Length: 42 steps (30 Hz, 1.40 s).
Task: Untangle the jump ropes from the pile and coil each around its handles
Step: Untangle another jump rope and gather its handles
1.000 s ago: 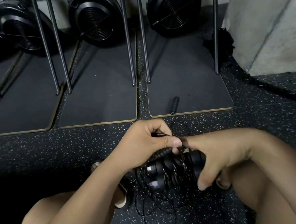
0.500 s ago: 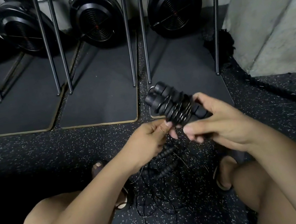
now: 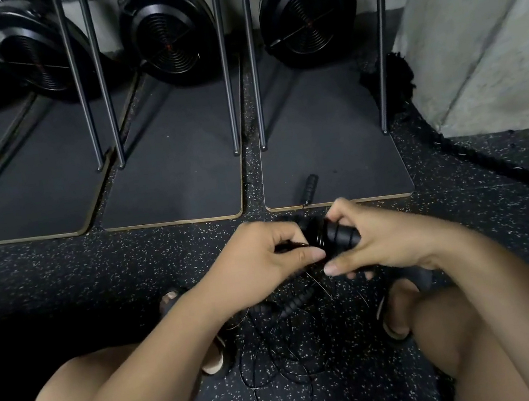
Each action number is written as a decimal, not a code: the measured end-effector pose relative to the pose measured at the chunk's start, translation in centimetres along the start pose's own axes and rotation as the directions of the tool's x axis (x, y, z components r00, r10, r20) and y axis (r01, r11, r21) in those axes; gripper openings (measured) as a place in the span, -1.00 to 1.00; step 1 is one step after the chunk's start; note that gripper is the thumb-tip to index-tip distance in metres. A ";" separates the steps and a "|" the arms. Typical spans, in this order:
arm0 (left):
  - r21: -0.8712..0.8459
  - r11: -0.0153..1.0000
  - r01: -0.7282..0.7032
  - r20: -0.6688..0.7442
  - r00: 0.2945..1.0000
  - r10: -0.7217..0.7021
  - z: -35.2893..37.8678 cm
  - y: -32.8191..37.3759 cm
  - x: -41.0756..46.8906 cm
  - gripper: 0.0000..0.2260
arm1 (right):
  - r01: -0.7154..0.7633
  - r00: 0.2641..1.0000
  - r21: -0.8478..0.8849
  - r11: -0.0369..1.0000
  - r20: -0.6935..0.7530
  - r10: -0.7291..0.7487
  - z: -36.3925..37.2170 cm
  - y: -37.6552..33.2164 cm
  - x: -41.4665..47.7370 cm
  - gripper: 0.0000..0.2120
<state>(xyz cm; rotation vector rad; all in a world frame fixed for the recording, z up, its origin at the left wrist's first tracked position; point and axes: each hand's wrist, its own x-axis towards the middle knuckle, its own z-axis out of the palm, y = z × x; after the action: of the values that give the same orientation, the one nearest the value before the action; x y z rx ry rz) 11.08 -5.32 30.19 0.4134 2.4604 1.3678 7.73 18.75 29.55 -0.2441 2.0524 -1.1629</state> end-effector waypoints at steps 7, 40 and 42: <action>-0.068 0.997 0.024 -0.008 1.000 -0.024 -0.9 -1.2 0.5 -0.73 | 0.054 0.974 -0.208 0.977 0.228 -0.005 1.5 -1.6 -0.8 -0.42; 0.299 0.951 -0.082 0.081 0.995 0.061 0.8 -0.7 0.2 -0.87 | 0.017 0.902 -0.209 0.978 -0.419 -0.105 -0.3 1.2 1.8 -0.50; 0.263 0.960 -0.099 0.033 0.995 0.093 0.2 -0.8 0.2 -0.89 | 0.020 0.938 -0.205 0.978 -0.335 -0.089 0.1 1.1 1.8 -0.57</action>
<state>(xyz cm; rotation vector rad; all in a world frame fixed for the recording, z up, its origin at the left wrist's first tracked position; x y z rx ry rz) 10.86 -5.52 29.35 0.6110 2.6449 1.0632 6.75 18.43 27.71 -0.2066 2.4895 -1.0919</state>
